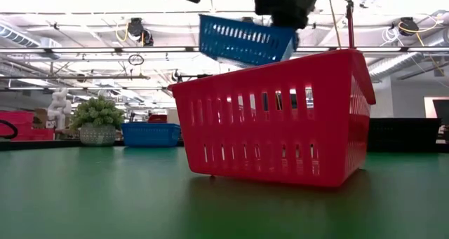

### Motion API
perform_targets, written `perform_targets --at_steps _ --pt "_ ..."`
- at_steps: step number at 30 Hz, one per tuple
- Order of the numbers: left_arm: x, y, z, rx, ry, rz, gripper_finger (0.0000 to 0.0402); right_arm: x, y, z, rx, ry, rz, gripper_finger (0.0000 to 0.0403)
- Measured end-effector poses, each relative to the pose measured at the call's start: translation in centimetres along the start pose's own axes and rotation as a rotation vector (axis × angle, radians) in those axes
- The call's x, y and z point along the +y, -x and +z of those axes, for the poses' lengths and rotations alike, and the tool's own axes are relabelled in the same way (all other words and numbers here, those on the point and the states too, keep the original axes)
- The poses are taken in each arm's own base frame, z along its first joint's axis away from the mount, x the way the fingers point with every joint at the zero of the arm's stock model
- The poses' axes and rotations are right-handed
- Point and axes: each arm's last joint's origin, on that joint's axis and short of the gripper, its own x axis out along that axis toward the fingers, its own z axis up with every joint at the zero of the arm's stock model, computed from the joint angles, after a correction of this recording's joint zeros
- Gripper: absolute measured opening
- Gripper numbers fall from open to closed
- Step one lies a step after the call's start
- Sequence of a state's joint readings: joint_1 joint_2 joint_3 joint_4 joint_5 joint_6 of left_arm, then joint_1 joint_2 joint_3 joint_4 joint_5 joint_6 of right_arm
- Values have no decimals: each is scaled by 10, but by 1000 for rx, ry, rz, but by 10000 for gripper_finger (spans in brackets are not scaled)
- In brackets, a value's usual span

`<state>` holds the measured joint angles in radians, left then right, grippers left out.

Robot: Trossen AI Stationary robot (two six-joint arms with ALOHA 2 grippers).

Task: Stack baskets by color
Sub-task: Stack the blue bin on top of the stacked blue bins

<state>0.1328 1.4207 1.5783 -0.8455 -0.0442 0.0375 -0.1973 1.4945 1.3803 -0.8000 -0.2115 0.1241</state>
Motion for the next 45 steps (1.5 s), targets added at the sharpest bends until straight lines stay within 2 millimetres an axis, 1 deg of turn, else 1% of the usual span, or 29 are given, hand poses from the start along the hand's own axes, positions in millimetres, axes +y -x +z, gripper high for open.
perform_targets --at_steps 5,11,14,16,18,21,25,35,39,42,43,45 --pt "0 -27 3 104 -87 -5 248 -2 -12 16 -5 63 -14 6" --pt "-3 -47 0 150 -159 -70 284 -3 -13 22 -51 162 -64 6" --pt "-2 -53 1 143 -202 -74 288 -4 -13 22 -57 220 -72 6" --pt "0 -59 1 137 -226 -70 281 -3 -13 23 -62 257 -72 6" --pt "3 -63 2 132 -237 -61 267 -3 -13 23 -63 278 -72 6" --pt "8 -72 -2 174 -243 -65 240 -4 -12 24 -75 284 -85 6" --pt "14 -77 -5 195 -228 -101 204 -4 -12 25 -81 285 -89 6" --pt "17 -91 -13 266 -218 -124 116 -3 -12 29 -125 287 -138 6" --pt "18 -94 -14 283 -214 -121 70 -3 -12 30 -129 285 -135 7" --pt "18 -94 -14 283 -212 -107 23 -2 -10 30 -141 273 -132 15" --pt "19 -94 -14 285 -204 -106 14 -2 -8 30 -148 266 -132 22" --pt "20 -94 -15 289 -185 -93 12 -1 -4 31 -172 246 -130 39"
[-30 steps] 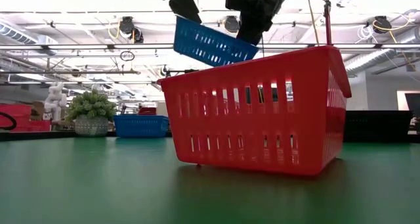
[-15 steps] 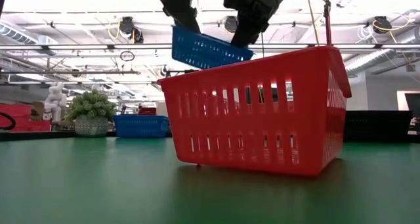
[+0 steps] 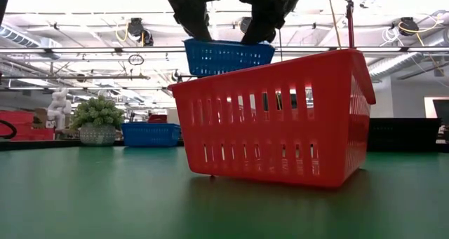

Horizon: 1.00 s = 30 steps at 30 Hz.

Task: Stack baskets by color
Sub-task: Stack the blue bin on top of the stacked blue bins

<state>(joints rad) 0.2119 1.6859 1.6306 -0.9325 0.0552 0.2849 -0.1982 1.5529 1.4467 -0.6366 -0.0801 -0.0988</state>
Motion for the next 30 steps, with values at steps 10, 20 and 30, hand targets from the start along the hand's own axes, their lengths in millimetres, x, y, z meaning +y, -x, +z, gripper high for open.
perform_targets --at_steps 10,20,30 --pt "17 23 -6 -54 105 55 9 -8 55 6 -168 -303 -26 148" --pt "38 52 -4 -226 242 168 12 -4 95 -3 -251 -523 -293 155" --pt "43 57 3 -316 298 209 13 -9 82 -13 -215 -536 -458 137"
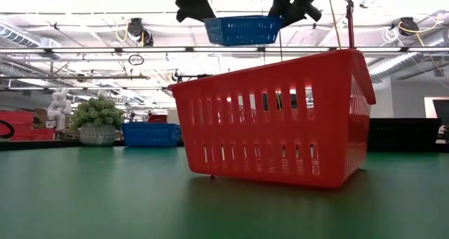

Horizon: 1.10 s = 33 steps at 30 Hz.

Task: Stack baskets by color
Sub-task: Stack the blue bin on top of the stacked blue bins

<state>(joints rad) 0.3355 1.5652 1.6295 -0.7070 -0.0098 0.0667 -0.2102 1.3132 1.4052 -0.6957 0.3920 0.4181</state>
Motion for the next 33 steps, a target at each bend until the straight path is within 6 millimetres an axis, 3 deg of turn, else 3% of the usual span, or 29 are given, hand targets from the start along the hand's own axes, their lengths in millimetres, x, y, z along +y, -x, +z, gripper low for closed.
perform_targets --at_steps 9,18,22,27,33 --pt "1 0 2 -21 21 16 18 0 -1 1 -9 24 -5 10" --pt "-7 2 17 -171 11 24 149 0 -1 3 -30 -6 9 4" --pt "-10 0 22 -219 13 73 188 0 -1 4 -32 -11 11 3" --pt "-11 -13 23 -207 26 72 198 0 -2 3 -30 -14 10 2" --pt "-15 -33 20 -100 -8 102 166 4 -12 1 -6 -8 -3 1"
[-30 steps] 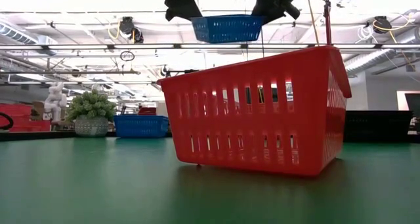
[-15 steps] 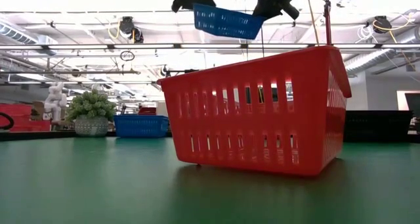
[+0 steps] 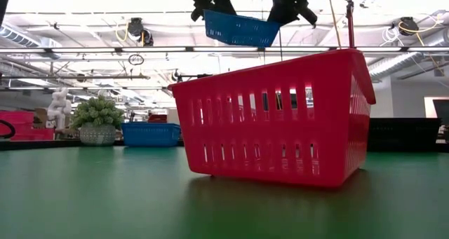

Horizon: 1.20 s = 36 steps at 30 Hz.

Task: Stack baskets by color
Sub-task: Stack the blue bin on top of the stacked blue bins

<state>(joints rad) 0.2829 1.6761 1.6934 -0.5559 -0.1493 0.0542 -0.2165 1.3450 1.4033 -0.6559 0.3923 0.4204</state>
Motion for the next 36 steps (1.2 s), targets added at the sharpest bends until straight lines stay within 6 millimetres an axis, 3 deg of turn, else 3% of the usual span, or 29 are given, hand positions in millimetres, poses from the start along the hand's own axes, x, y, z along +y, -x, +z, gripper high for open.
perform_targets --at_steps 14,21,29,36 --pt "2 -2 -7 80 -23 9 8 3 -5 -2 22 -7 26 3" --pt "8 -2 -9 99 -57 8 5 7 -5 2 5 -9 98 60" --pt "30 15 -12 104 -230 -163 5 3 18 12 -56 -50 233 145" --pt "57 40 -19 129 -374 -234 11 -2 41 12 -38 -53 374 165"
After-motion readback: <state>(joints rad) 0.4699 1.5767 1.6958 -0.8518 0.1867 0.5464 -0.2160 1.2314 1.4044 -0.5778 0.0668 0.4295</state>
